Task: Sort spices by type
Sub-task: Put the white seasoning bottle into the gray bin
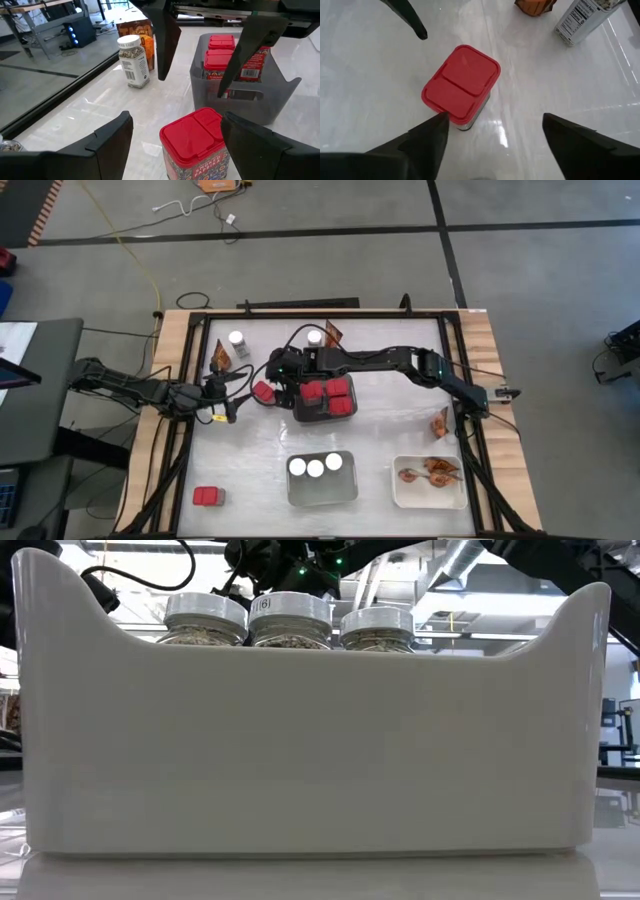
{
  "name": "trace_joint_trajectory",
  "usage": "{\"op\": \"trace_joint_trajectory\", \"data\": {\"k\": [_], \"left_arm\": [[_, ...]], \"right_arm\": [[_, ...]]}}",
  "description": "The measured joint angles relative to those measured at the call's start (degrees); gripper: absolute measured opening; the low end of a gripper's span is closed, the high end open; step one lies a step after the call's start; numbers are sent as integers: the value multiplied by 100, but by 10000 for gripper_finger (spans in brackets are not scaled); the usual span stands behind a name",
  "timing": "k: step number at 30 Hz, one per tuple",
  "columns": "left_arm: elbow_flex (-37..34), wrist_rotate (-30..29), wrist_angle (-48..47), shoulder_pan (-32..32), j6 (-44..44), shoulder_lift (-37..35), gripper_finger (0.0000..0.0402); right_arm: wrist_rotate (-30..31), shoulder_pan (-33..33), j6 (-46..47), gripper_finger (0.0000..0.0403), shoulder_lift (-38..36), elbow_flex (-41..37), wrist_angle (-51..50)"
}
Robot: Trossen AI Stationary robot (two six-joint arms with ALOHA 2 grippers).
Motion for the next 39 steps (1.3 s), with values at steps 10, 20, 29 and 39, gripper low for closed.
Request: {"op": "trace_joint_trajectory", "data": {"k": [10, 20, 29, 39], "left_arm": [[0, 2, 2, -1, -2, 0, 290], [0, 3, 2, 1, -2, 1, 290], [0, 4, 3, 1, -4, 7, 290], [0, 4, 11, 1, 10, 7, 290]], "right_arm": [[0, 0, 136, 387, 0, -2, -9], [4, -216, 134, 382, -143, -11, -653], [66, -1056, 284, 382, -612, -4, -924], [-26, -2157, 544, 381, -1418, 2, -1857]]}}
